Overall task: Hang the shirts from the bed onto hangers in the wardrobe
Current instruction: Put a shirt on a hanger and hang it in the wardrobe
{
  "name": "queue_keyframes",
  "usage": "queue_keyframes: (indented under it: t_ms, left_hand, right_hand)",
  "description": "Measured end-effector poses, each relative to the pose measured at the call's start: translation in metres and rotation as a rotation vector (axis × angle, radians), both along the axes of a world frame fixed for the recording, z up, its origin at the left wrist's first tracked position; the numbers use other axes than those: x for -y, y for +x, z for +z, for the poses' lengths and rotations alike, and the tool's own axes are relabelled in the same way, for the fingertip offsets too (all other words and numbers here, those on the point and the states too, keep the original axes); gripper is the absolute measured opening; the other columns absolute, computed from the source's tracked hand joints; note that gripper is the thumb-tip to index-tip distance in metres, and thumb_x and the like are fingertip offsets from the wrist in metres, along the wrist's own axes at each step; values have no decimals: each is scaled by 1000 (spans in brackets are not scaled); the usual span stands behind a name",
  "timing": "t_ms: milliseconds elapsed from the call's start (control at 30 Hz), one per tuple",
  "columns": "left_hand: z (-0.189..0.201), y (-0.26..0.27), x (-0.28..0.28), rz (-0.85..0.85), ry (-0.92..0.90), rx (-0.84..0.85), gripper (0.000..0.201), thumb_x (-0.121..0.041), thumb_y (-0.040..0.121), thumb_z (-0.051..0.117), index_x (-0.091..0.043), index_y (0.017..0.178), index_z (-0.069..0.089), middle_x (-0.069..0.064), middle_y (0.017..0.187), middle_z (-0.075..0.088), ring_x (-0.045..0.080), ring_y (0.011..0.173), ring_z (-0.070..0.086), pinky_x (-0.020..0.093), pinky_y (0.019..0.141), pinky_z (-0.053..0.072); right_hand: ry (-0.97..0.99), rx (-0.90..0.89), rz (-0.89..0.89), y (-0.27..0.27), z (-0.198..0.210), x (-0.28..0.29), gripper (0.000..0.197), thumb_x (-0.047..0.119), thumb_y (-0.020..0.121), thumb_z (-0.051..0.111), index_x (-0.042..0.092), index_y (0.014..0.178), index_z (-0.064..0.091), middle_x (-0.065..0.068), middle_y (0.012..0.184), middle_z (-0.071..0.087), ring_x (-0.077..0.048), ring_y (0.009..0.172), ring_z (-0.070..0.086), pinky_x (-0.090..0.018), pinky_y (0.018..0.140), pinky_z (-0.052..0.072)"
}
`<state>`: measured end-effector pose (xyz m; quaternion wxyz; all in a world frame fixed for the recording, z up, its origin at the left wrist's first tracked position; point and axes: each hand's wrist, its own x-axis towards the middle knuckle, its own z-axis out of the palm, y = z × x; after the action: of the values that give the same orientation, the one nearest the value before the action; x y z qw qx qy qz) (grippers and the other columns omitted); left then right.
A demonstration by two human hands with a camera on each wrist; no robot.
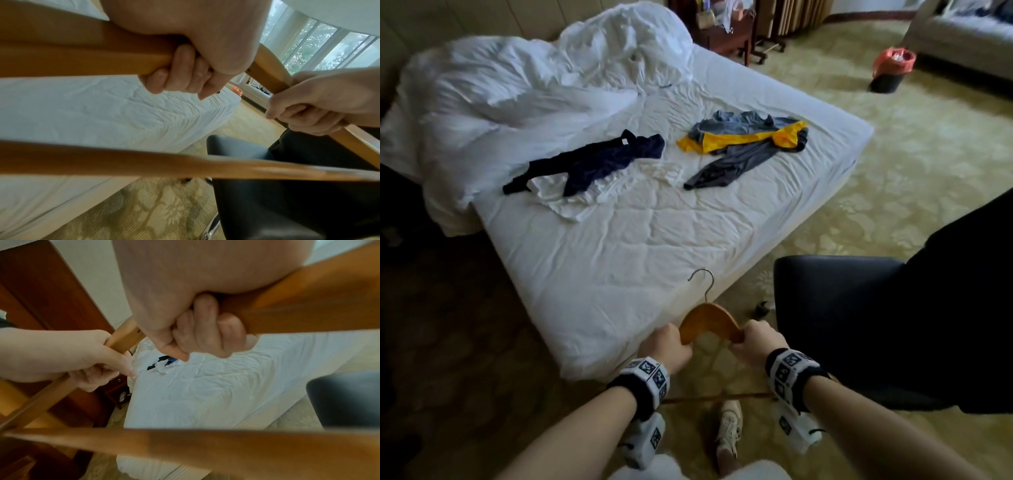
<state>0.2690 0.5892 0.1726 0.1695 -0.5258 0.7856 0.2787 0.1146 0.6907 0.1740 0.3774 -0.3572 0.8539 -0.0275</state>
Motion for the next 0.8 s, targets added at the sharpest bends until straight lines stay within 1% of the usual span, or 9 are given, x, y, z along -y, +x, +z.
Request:
queue_keyframes:
  t_ms: [100, 200, 267, 367, 467, 533, 567, 667, 800]
  left_hand:
    - [-3, -28, 37, 30, 9, -30, 30, -47, 89, 61, -18, 81, 61, 2, 83, 67, 26, 78, 66, 28, 68, 49]
    - [-10, -47, 74, 41, 6, -28, 40, -57, 86, 60, -18, 83, 62, 1, 82, 68, 24, 76, 66, 27, 64, 45]
    - [-11, -62, 102, 26, 6, -15, 36, -53, 86, 61, -17, 83, 61, 3, 85, 68, 26, 78, 67, 27, 65, 46]
    - [-15, -93, 154, 5, 26, -27, 33, -48, 86, 59, -15, 82, 63, 3, 79, 66, 24, 70, 61, 27, 66, 45]
    - [-23, -130, 211, -38, 22, -43, 21, -36, 87, 57, -16, 85, 63, 5, 85, 68, 28, 81, 67, 27, 67, 45]
    - [-26, -155, 249, -67, 20, -68, 17, -34, 87, 57, -17, 84, 62, 6, 90, 70, 29, 87, 68, 27, 68, 45]
    - [-28, -165, 264, -79, 19, -77, 17, -34, 88, 58, -18, 83, 62, 7, 91, 70, 30, 88, 68, 27, 69, 47]
    - [-30, -197, 307, -123, -3, -96, 21, -38, 90, 59, -18, 93, 64, 7, 96, 70, 29, 93, 67, 31, 76, 50]
    - [-45, -236, 351, -218, -49, -119, 24, -38, 93, 55, -24, 112, 58, 4, 98, 69, 27, 94, 66, 34, 81, 51]
  right_hand:
    - [-4, 29, 16, -32, 0, 39, 25, 41, 88, 61, 23, 74, 52, 3, 79, 57, -15, 67, 58, -26, 59, 45]
    - [8, 57, 38, -54, -3, 80, 27, 42, 85, 61, 21, 72, 53, 1, 78, 59, -19, 70, 63, -29, 62, 49]
    - [20, 72, 51, -70, -3, 109, 27, 38, 85, 60, 22, 66, 49, 2, 75, 57, -21, 71, 63, -29, 63, 48]
    - [18, 81, 35, -98, -7, 157, 27, 35, 86, 59, 24, 65, 46, 5, 72, 53, -22, 72, 62, -30, 66, 48]
    - [-1, 76, 19, -132, -12, 209, 18, 39, 85, 59, 21, 84, 61, 4, 80, 62, -19, 75, 65, -30, 68, 53]
    - [5, 45, -1, -156, -16, 243, 29, 41, 84, 59, 17, 99, 67, 0, 90, 69, -18, 79, 67, -33, 74, 57]
    - [16, 32, -5, -168, -14, 258, 29, 39, 84, 59, 16, 99, 68, -1, 92, 70, -19, 80, 68, -33, 75, 57]
    - [32, 32, -34, -200, -14, 297, 22, 32, 86, 60, 11, 86, 68, 0, 78, 66, -19, 73, 68, -30, 67, 54]
    - [44, 72, -123, -248, -24, 332, 20, 29, 86, 61, 16, 71, 58, 2, 68, 58, -13, 58, 57, -23, 51, 41]
